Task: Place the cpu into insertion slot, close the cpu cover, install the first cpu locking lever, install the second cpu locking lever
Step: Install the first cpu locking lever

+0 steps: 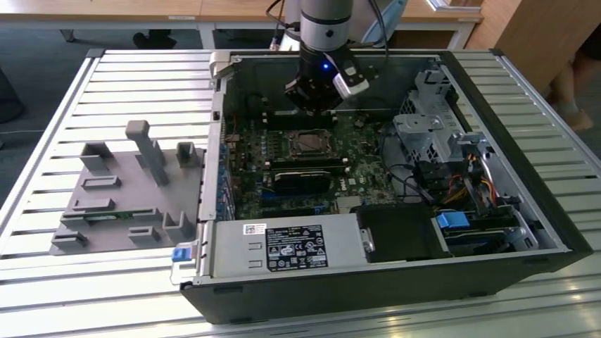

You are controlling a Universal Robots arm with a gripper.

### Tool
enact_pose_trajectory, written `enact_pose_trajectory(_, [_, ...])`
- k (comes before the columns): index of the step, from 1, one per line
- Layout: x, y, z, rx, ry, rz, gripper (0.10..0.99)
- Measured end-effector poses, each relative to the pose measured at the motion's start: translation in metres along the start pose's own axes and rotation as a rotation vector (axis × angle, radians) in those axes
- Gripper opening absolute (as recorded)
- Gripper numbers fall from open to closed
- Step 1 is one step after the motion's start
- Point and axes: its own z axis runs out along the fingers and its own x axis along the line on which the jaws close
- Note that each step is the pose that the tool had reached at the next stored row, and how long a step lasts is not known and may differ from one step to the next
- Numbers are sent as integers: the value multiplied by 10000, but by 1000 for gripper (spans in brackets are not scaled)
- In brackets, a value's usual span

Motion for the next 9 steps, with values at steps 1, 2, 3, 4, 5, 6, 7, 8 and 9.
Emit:
enact_pose_trajectory(1, [0,-6,0,-1,-1,0,106])
enact_pose_trajectory(2, [0,-14,0,0,0,0,106])
enact_pose_trajectory(3, [-1,-23,0,0,0,0,106])
enact_pose_trajectory(4, [0,-31,0,-1,0,0,106])
enact_pose_trajectory(5, [-1,-39,0,-1,0,0,106])
enact_pose_trajectory(6, [-1,-46,0,-2,0,0,106])
enact_pose_trajectory(7, [-1,-53,0,-2,0,0,106])
enact_pose_trajectory(8, [-1,-59,0,-2,0,0,106])
enact_pose_trajectory(9, [-2,-65,0,-2,0,0,106])
